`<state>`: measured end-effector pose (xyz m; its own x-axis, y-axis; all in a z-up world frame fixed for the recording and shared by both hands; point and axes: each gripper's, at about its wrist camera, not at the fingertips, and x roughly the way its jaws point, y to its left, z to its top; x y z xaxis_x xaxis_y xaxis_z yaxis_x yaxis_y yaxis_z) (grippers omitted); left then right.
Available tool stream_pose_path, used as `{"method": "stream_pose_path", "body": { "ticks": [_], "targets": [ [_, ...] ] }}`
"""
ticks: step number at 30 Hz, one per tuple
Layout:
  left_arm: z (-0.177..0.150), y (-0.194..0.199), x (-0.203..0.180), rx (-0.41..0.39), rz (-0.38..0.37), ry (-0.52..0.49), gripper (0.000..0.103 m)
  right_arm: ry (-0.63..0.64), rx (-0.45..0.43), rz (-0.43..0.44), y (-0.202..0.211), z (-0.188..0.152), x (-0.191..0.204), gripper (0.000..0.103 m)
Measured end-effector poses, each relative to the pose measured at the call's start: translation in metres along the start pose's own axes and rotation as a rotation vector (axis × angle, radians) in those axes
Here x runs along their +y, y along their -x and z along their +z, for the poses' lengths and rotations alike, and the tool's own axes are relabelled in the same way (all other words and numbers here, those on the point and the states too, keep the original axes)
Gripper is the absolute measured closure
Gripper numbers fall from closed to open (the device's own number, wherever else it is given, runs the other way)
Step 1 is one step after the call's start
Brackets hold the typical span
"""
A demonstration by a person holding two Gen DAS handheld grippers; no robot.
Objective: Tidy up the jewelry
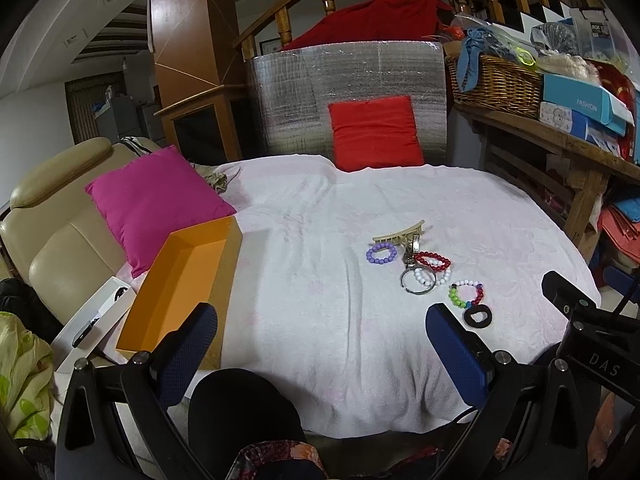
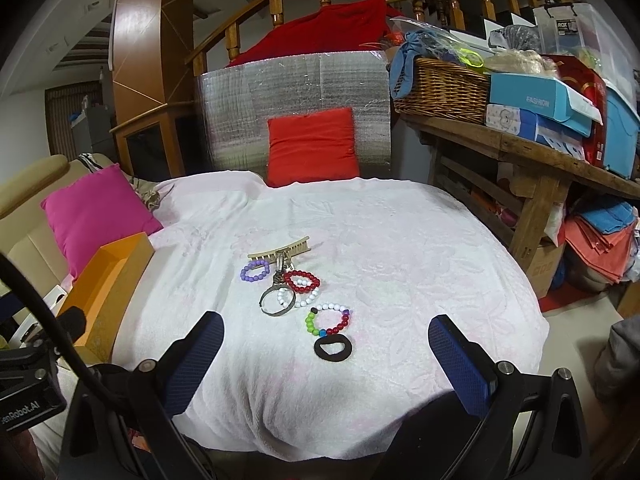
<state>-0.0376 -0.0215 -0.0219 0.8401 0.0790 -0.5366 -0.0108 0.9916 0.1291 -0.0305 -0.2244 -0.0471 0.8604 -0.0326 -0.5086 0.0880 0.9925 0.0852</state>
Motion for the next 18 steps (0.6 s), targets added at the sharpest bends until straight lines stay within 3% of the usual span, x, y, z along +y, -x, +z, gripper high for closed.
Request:
{"method": "stream_pose_path", "body": {
  "ticks": [18],
  "targets": [
    [-0.0055,-0.0074,-0.0037,0.031,0.006,-0.016,0.0,0.005,0.025,0.004,-0.0052,-0.0059,0.0014,0.0]
  ]
}}
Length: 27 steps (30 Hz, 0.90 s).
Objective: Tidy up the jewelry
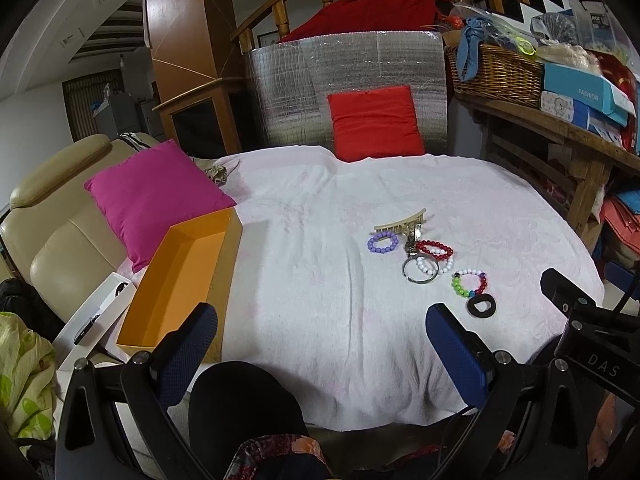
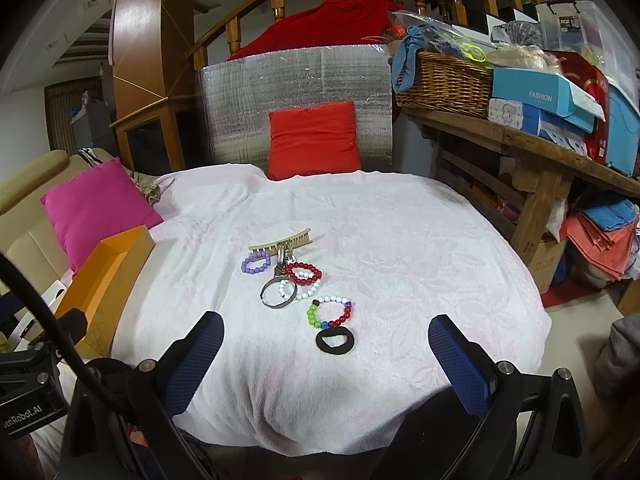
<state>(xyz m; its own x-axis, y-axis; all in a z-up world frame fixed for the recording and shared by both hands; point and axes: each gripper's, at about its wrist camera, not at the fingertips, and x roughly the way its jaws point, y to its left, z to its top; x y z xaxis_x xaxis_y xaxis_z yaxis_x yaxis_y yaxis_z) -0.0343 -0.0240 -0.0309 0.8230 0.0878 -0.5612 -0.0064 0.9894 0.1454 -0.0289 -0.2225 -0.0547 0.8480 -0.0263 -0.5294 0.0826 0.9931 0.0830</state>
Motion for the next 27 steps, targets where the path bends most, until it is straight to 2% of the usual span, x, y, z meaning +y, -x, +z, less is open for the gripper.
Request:
{"method": "stream_pose_path", "body": {
  "ticks": [17,20,24,27],
  "targets": [
    [-0.006,-0.013,-0.003,0.046,-0.006,-0.003,0.0,-0.006,0.035,0.005,-0.01,-0.007,0.0,0.0],
    [-0.011,-0.014,-0.006,0.066,-0.044,-0.013,0.0,-0.009,0.044,0.006,-0.014,-0.008,-0.001,0.0],
    [-0.027,-0.007,-0.014,0.114,-0.146,-0.079,0.0,-0.034,0.037,0.021,-0.015,-0.011,-0.013,0.0],
    [-0.037,-0.005,-0.02,0.166,-0.138,-0.14,0.0,-0.054,-0.001,0.014,-0.011,-0.015,-0.028,0.0]
  ]
}}
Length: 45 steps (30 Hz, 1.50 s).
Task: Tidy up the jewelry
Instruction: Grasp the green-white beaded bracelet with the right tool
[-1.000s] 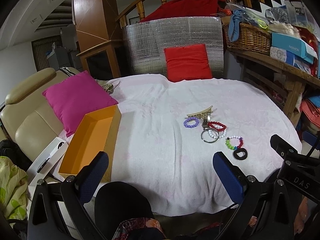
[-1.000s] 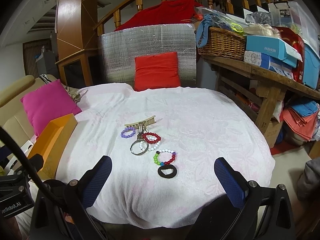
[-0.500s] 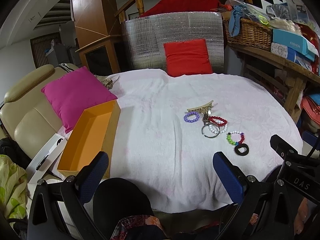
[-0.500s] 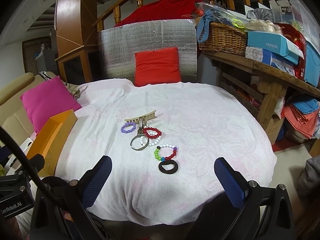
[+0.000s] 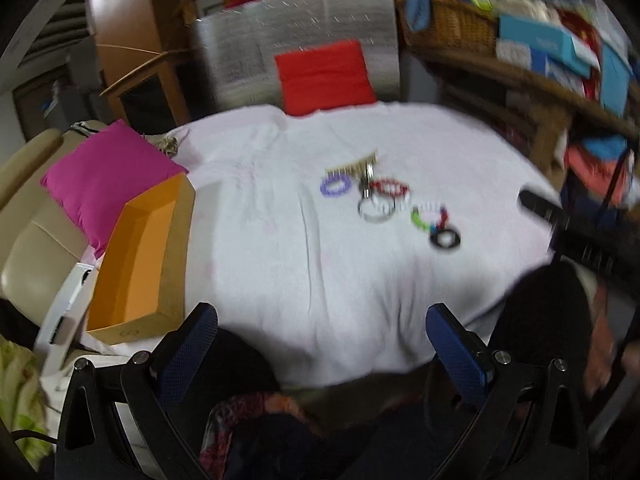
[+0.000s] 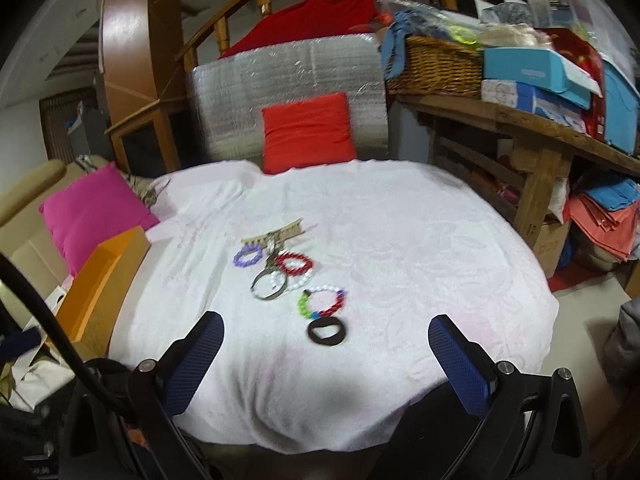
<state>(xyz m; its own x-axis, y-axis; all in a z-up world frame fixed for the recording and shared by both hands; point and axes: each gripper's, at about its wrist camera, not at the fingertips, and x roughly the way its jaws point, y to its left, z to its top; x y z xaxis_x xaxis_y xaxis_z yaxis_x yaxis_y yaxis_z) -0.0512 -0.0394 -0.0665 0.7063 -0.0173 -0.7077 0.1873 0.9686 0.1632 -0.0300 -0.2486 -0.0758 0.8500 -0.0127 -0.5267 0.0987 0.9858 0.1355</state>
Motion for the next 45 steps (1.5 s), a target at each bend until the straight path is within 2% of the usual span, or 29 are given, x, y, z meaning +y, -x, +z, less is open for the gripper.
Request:
{"method": "stream_pose_path", "body": {
  "ticks": [1,5,8,10,13,17,21,23,24,27,29,34,36,37,45],
  "targets": [
    [-0.003,0.0,-0.001,0.017,-0.007,-0.014,0.0,0.0,-0.01,-0.007,0.001,-0.002,-0.006,0.0],
    [-0.01,-0.006,-0.002,0.082,-0.115,-0.029,0.0,0.02,-0.011,-0.027,-0.006,-0.008,-0.025,0.001],
    [-0.014,-0.019,-0.002,0.137,-0.173,-0.025,0.0,0.017,0.048,-0.023,-0.026,-0.009,-0.035,0.011],
    [-0.017,-0.031,-0.003,0.177,-0.22,-0.017,0.0,0.024,0.094,-0.006,-0.041,-0.01,-0.037,0.012],
    [-0.015,-0.049,0.002,0.214,-0.232,0.004,0.0,0.048,0.144,0.022,-0.067,-0.01,-0.035,0.015],
    [-0.007,-0.073,0.02,0.228,-0.219,0.067,0.0,-0.003,0.261,0.099,-0.112,-0.008,-0.039,0.029],
    [0.012,-0.092,0.038,0.129,-0.071,0.077,0.0,-0.102,0.366,0.153,-0.17,0.0,-0.046,0.038],
    [0.022,-0.106,0.043,0.089,-0.025,0.073,0.0,-0.127,0.409,0.157,-0.193,0.003,-0.048,0.05],
    [0.028,-0.114,0.043,0.079,-0.016,0.073,0.0,-0.144,0.444,0.154,-0.209,0.004,-0.049,0.054],
    [0.044,-0.141,0.037,0.075,-0.033,0.075,0.0,-0.206,0.529,0.149,-0.241,0.003,-0.052,0.055],
    [0.053,-0.157,0.029,0.074,-0.052,0.07,0.0,-0.21,0.513,0.135,-0.246,0.008,-0.05,0.057],
    [0.072,-0.191,-0.002,0.097,-0.112,0.038,0.0,-0.098,0.482,0.064,-0.246,0.008,-0.035,0.074],
    [0.075,-0.2,-0.013,0.091,-0.134,0.012,0.0,-0.022,0.46,0.036,-0.242,0.005,-0.028,0.088],
    [0.078,-0.204,-0.019,0.087,-0.143,-0.001,0.0,-0.006,0.452,0.028,-0.241,0.005,-0.028,0.09],
    [0.1,-0.234,-0.042,0.096,-0.218,-0.01,0.0,-0.071,0.4,0.076,-0.225,0.007,-0.058,0.091]
  ]
}}
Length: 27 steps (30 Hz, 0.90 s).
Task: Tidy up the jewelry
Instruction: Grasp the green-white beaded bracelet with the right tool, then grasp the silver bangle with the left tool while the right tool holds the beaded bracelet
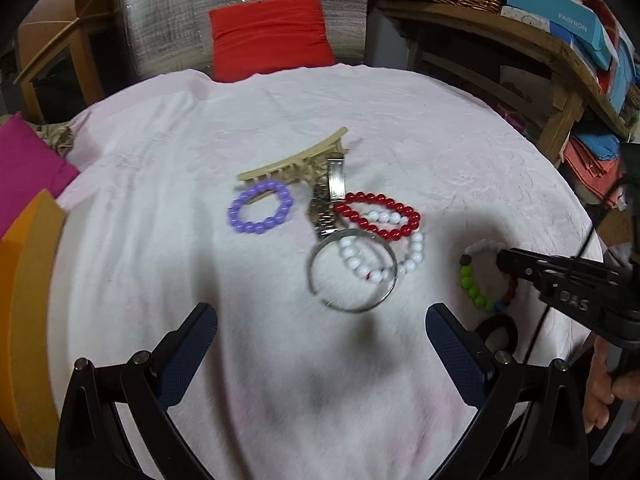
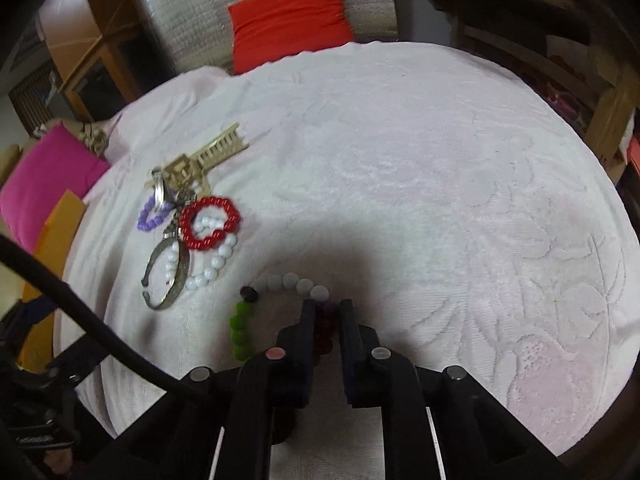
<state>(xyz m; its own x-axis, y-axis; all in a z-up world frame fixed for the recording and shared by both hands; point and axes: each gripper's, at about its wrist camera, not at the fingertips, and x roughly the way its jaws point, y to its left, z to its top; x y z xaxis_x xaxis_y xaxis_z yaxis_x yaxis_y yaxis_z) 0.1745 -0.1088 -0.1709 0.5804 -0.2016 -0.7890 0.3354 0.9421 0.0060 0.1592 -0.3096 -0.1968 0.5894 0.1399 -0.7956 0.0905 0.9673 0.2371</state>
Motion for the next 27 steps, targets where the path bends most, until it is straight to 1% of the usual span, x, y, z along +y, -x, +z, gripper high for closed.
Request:
{"method": "stream_pose_path", "body": {
  "ticks": [3,5,6,7,8,9,12,15,18,19,20,21,23,27],
  "targets": [
    [0.004,-0.012,-0.005,0.019,-0.024,0.014,0.0,-0.048,-0.016,0.013,0.006,0.002,-0.013,0.091],
    [0.005,-0.018,-0.009,0.032,-0.037,0.013,0.007,-0.074,-0.019,0.018,0.008,0.004,-0.019,0.091],
    [0.005,-0.022,-0.012,0.046,-0.039,0.012,0.019,-0.091,-0.021,0.024,0.009,0.005,-0.022,0.091],
    [0.004,-0.026,-0.013,0.062,-0.041,0.011,0.035,-0.102,-0.024,0.031,0.008,0.006,-0.023,0.091],
    [0.004,-0.031,-0.014,0.082,-0.044,0.011,0.042,-0.109,-0.025,0.037,0.007,0.007,-0.024,0.091],
    [0.004,-0.038,-0.015,0.105,-0.043,0.013,0.052,-0.114,-0.026,0.04,0.008,0.008,-0.024,0.091],
    [0.005,-0.037,-0.015,0.081,-0.046,0.007,0.053,-0.129,-0.023,0.049,0.0,0.011,-0.021,0.091],
    [0.006,-0.037,-0.019,0.077,-0.065,-0.013,0.058,-0.14,-0.019,0.055,-0.003,0.011,-0.021,0.091],
    [0.005,-0.036,-0.021,0.069,-0.075,-0.03,0.059,-0.134,-0.023,0.056,-0.004,0.012,-0.018,0.091],
    [0.006,-0.035,-0.022,0.067,-0.079,-0.032,0.063,-0.132,-0.025,0.056,-0.004,0.011,-0.017,0.091],
    [0.005,-0.034,-0.022,0.065,-0.088,-0.035,0.076,-0.131,-0.027,0.053,-0.004,0.011,-0.016,0.091],
    [0.004,-0.033,-0.021,0.071,-0.107,-0.035,0.103,-0.131,-0.028,0.053,-0.004,0.011,-0.016,0.091],
    [0.0,-0.029,-0.017,0.07,-0.128,-0.022,0.103,-0.131,-0.033,0.055,-0.003,0.011,-0.015,0.091],
    [-0.006,-0.019,-0.011,0.049,-0.128,-0.01,0.103,-0.125,-0.046,0.056,0.0,0.011,-0.013,0.091]
  ]
}}
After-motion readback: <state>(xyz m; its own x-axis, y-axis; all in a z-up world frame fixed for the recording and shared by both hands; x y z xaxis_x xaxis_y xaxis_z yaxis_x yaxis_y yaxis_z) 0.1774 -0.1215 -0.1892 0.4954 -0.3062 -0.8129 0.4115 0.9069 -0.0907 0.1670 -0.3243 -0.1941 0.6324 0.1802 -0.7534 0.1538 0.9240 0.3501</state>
